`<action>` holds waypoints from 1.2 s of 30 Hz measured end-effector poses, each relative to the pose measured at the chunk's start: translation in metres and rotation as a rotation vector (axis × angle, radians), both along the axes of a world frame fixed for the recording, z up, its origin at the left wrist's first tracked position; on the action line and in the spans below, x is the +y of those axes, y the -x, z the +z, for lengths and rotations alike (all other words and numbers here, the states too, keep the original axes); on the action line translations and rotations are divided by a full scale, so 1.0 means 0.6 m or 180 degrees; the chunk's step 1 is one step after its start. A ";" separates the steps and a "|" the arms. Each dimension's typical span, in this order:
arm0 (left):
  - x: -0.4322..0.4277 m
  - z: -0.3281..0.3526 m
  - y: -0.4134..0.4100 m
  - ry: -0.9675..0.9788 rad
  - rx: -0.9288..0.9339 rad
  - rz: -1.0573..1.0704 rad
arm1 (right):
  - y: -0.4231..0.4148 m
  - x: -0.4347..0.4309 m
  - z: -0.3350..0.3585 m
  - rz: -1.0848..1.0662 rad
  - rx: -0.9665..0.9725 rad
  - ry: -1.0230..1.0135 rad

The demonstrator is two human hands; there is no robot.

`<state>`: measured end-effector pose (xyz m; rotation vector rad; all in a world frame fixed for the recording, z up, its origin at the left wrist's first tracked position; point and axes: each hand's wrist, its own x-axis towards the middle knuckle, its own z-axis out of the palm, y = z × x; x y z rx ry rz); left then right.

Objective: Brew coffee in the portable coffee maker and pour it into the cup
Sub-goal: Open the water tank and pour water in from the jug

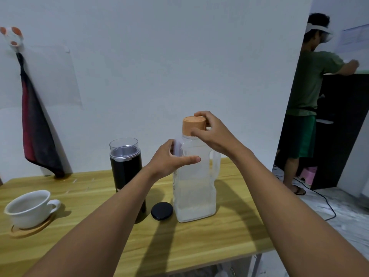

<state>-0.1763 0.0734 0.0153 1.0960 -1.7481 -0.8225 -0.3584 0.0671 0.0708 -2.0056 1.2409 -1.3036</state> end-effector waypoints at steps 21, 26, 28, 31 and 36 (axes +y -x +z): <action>0.004 -0.002 0.001 -0.0038 0.0003 0.0009 | -0.020 0.005 0.001 -0.0304 0.0213 0.0311; 0.002 -0.003 0.000 -0.0036 0.0027 0.0010 | -0.015 0.004 -0.009 -0.0289 -0.0181 0.0294; 0.001 -0.002 0.001 -0.0046 0.0043 0.0000 | -0.013 0.004 -0.006 -0.0255 -0.0152 0.0189; 0.001 -0.003 0.001 -0.0051 0.0025 -0.0003 | -0.011 0.002 0.002 -0.0253 0.0084 0.0171; 0.001 -0.003 0.000 -0.0047 0.0076 -0.0035 | -0.006 0.002 0.017 -0.0315 0.0414 0.0216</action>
